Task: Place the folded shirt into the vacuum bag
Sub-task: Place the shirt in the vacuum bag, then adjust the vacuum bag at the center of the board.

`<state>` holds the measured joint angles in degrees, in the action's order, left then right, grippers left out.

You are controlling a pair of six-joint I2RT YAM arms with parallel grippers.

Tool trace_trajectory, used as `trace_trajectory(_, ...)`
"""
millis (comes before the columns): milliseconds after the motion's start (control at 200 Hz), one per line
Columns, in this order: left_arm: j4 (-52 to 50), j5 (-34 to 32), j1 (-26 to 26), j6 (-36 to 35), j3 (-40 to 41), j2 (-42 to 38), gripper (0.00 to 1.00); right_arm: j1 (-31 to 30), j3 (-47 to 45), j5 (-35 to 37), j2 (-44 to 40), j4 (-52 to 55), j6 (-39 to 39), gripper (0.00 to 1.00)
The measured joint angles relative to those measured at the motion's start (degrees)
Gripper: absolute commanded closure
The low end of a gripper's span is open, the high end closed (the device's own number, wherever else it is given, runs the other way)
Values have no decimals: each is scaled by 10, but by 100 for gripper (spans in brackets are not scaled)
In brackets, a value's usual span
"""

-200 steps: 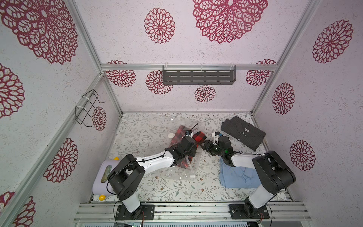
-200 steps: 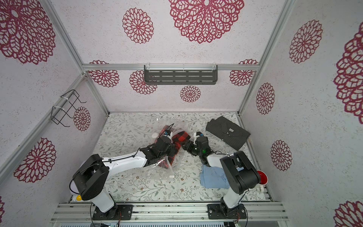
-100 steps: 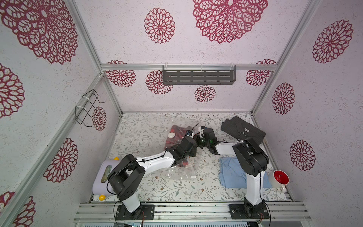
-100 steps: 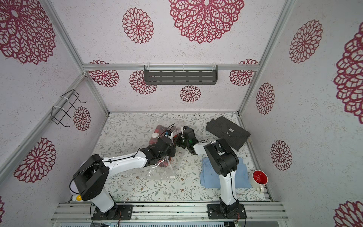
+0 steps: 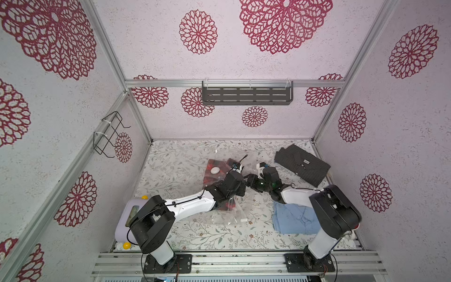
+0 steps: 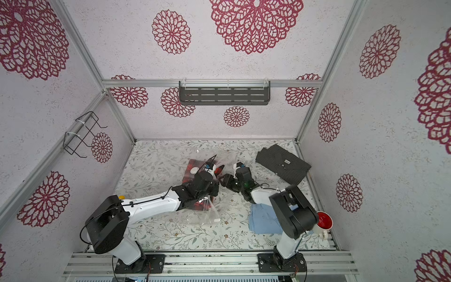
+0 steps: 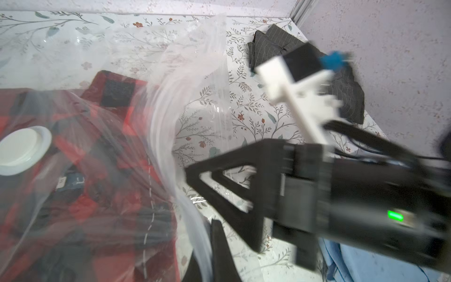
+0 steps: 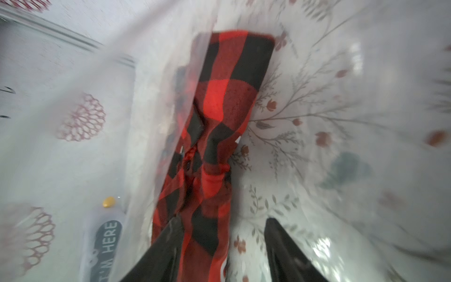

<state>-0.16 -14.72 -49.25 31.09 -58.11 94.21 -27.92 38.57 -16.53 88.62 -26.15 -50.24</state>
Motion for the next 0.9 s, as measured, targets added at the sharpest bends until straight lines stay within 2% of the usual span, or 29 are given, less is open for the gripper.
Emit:
trace_trajectory(100, 1, -5, 0, 0, 0, 0, 100, 32, -76, 5, -101, 1, 5, 32)
trace_trajectory(195, 2, -7, 0, -1, 0, 0, 100, 51, -120, 14, -139, 7, 7, 31)
trace_trajectory(460, 3, -8, 0, -7, 0, 0, 100, 19, -171, -2, -94, -27, -15, 29)
trace_trajectory(605, 3, -10, 0, -9, 0, -2, 100, -14, -167, -7, -39, -69, -30, 33)
trace_trajectory(655, 3, -12, 0, -10, 1, -5, 100, -25, -161, -7, -20, -87, -38, 39)
trace_trajectory(710, 3, -15, 0, -11, 3, -10, 100, -38, -152, -9, 2, -106, -45, 49)
trace_trajectory(876, 3, -29, 0, -19, 5, -18, 100, -59, -139, -15, 43, -138, -61, 97)
trace_trajectory(901, 3, -31, 0, -22, 5, -18, 100, -59, -136, -14, 44, -137, -61, 100)
